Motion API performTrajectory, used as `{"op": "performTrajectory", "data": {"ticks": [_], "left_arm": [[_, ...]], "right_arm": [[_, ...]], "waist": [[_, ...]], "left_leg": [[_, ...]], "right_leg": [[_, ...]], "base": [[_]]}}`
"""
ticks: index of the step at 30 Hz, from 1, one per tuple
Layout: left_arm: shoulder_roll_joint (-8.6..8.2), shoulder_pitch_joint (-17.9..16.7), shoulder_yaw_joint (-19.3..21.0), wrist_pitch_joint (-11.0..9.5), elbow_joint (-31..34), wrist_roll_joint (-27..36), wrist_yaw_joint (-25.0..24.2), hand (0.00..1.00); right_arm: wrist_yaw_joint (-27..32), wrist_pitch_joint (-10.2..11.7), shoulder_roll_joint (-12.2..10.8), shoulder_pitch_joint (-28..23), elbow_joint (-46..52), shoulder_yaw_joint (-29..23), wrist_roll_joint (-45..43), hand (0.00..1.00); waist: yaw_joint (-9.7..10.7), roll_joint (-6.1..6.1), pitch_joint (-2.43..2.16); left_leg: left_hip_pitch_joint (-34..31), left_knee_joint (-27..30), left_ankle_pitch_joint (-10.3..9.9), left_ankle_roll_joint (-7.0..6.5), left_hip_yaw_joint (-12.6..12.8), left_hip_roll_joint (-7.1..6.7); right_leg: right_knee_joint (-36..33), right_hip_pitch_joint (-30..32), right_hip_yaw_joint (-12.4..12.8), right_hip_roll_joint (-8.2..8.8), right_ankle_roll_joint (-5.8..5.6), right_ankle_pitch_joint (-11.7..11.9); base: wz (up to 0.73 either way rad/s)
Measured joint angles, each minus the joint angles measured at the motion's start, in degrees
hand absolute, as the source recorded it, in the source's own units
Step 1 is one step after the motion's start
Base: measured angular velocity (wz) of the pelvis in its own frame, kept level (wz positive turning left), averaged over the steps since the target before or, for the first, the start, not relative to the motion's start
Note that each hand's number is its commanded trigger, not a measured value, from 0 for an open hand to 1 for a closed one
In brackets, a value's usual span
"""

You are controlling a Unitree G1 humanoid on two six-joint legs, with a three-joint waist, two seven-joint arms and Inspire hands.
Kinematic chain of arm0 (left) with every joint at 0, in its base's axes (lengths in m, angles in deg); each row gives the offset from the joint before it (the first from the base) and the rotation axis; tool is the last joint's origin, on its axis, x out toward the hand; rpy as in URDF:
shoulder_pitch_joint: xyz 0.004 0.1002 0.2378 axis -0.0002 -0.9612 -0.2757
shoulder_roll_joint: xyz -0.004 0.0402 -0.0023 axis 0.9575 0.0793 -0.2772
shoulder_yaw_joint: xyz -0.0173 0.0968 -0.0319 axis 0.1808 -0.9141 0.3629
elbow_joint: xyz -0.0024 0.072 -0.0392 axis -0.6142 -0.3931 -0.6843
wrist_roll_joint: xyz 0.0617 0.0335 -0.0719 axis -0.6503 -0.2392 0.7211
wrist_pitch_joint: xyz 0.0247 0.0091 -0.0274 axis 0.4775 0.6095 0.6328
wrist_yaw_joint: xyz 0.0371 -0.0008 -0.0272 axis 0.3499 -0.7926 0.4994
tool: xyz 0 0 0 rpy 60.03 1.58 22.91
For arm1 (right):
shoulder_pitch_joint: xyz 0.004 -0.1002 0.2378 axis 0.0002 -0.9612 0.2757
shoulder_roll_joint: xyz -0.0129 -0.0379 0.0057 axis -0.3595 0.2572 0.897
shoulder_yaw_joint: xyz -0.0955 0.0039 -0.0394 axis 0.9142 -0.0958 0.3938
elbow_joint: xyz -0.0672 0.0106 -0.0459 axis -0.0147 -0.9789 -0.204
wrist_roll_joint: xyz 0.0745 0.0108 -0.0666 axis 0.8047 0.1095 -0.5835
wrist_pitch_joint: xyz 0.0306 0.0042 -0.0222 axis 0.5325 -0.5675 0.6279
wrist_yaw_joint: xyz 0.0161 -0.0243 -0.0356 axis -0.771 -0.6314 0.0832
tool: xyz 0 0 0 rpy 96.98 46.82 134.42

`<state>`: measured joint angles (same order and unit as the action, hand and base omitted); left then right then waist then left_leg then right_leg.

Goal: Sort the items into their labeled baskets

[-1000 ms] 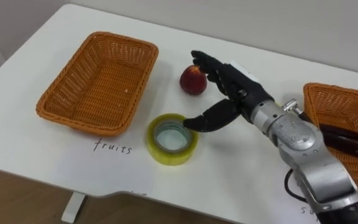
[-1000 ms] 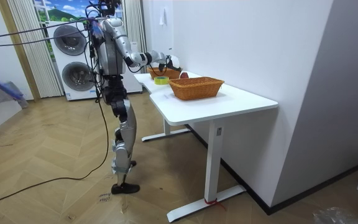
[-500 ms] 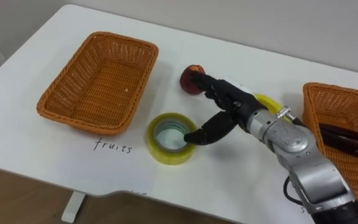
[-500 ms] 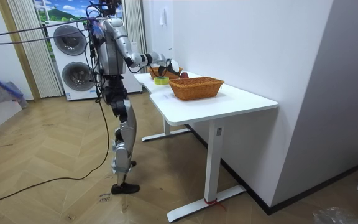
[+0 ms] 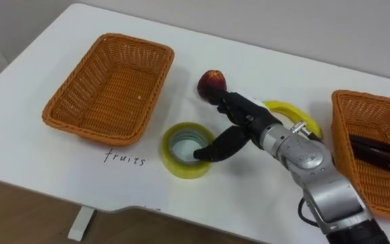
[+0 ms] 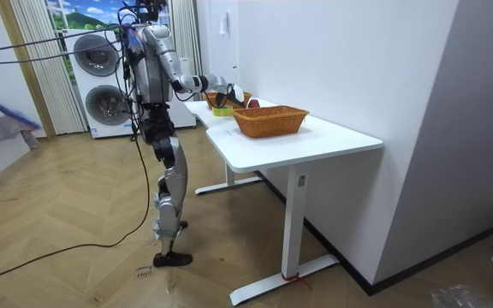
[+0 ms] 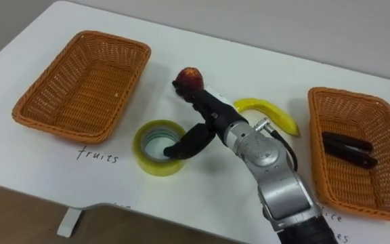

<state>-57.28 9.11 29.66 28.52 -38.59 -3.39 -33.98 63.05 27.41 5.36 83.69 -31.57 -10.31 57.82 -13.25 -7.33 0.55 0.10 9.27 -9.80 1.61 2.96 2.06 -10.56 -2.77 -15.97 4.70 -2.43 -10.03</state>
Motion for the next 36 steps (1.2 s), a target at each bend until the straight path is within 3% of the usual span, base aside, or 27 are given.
{"op": "performTrajectory", "data": {"ticks": [23,36], "left_arm": [[-0.48,1.1,0.0,-0.1,-0.8,-0.1,0.0,0.0],[-0.33,0.9,0.0,0.9,0.1,-1.0,0.0,0.0]], "right_arm": [[-0.1,-0.1,-0.6,0.0,-0.3,0.6,0.3,0.0],[-1.7,-2.4,-0.9,2.3,-1.0,2.0,-2.6,0.0]], "waist": [[-1.4,-0.21,-0.01],[-1.4,-0.1,0.16]], "left_leg": [[-1.2,0.3,0.0,-0.01,-0.4,-0.06],[-1.4,0.3,0.0,-0.02,-0.7,-0.11]], "right_leg": [[0.0,0.9,-0.1,0.02,0.0,0.0],[0.1,1.2,-1.3,0.18,0.0,0.0]], "base": [[0.01],[0.01]]}}
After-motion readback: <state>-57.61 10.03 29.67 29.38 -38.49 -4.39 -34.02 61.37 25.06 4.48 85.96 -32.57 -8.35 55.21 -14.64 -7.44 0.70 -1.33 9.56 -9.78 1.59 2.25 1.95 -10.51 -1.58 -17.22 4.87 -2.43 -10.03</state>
